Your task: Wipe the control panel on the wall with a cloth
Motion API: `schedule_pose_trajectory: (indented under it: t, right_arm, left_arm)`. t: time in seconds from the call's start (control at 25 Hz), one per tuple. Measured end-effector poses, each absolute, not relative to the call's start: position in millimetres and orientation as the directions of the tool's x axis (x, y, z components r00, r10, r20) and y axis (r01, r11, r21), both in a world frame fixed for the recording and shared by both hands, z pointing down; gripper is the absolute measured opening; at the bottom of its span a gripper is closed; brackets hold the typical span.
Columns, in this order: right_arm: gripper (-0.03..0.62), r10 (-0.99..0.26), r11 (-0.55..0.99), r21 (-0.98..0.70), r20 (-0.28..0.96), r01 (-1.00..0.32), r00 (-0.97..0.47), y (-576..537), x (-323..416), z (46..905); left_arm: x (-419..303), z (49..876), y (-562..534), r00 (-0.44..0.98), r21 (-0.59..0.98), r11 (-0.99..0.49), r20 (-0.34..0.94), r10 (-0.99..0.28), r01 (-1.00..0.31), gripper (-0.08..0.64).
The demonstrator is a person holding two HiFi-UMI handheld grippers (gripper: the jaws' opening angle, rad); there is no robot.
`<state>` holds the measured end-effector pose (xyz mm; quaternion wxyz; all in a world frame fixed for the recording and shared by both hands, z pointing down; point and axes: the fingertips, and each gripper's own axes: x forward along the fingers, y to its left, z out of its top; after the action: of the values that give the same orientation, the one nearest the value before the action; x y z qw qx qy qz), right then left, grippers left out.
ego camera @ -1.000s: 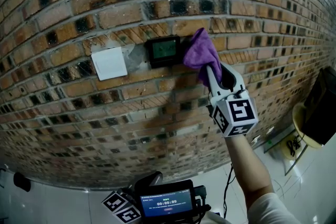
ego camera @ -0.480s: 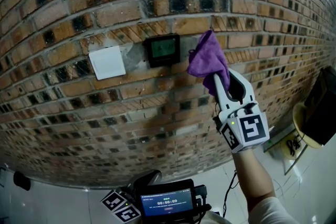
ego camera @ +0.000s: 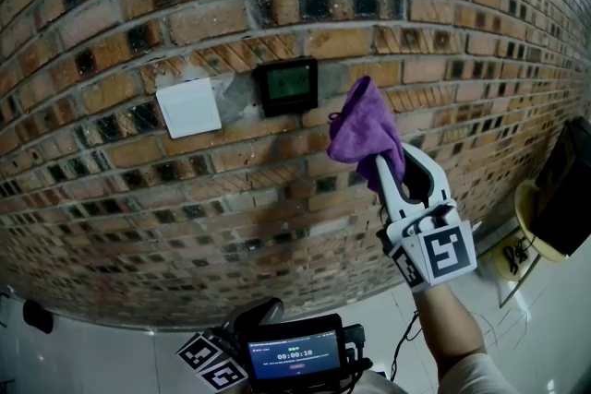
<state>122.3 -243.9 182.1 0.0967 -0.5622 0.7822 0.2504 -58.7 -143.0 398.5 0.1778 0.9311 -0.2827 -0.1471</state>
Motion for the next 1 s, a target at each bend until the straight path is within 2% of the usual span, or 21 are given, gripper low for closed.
schedule_pose_trajectory:
  t: [1.0]
  right_arm:
    - [0.103, -0.891, 0.314, 0.223, -0.265, -0.923, -0.368, -219, 117, 262]
  left_arm:
    - [-57, 400, -139, 0.804, 0.424, -0.779, -0.172, -0.569, -0.461, -0.012]
